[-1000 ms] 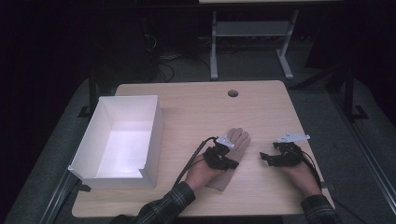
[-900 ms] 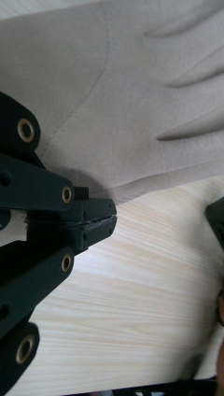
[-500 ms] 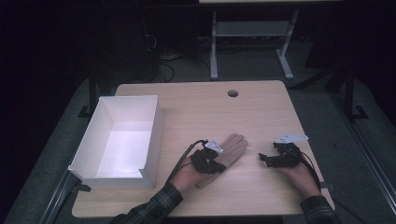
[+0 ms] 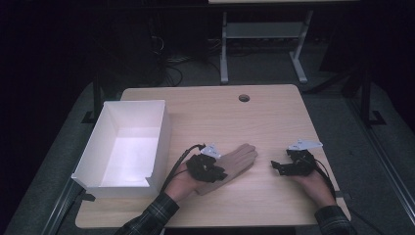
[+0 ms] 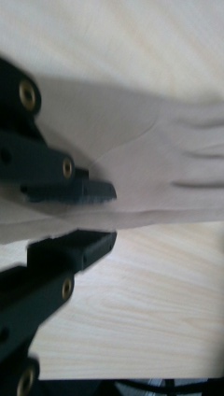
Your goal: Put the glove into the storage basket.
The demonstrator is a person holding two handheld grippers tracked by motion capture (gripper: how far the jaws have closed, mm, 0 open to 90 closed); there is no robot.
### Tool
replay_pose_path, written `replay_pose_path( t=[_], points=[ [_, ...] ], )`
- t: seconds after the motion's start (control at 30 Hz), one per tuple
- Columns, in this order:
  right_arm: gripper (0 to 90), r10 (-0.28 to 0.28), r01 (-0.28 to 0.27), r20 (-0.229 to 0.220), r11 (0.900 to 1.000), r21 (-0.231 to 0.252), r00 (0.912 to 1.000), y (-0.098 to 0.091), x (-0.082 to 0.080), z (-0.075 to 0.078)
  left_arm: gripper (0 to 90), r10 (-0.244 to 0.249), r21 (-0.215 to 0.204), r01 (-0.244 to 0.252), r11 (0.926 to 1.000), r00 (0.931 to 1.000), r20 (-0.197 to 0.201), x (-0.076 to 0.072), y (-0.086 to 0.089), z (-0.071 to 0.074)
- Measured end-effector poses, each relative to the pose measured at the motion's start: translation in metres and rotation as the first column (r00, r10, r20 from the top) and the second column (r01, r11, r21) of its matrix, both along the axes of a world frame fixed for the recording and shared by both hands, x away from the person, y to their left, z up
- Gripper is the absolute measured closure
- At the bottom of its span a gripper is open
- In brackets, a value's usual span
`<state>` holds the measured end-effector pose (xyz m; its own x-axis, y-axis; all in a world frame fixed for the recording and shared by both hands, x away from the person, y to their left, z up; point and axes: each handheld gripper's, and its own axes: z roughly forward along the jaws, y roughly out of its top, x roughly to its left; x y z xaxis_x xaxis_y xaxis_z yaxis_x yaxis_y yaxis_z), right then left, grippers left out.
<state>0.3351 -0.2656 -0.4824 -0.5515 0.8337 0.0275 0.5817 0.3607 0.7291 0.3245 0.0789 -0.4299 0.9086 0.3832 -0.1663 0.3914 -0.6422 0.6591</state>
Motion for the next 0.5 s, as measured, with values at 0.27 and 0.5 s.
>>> replay_pose_path(
  t=[0.27, 0.5],
  points=[
    [18.0, -0.005, 0.005, 0.001, 1.0, 0.0, 1.0, 0.001, 0.0, 0.0, 24.1, 0.041, 0.01, -0.042, 0.9991, 0.9986, 0.034, 0.016, -0.006, 0.001],
    [18.0, -0.008, 0.008, 0.001, 1.0, 0.001, 1.0, 0.001, 0.0, 0.0, 13.1, 0.017, 0.065, -0.022, 0.9976, 0.9969, 0.076, 0.02, -0.022, -0.013]
  ],
)
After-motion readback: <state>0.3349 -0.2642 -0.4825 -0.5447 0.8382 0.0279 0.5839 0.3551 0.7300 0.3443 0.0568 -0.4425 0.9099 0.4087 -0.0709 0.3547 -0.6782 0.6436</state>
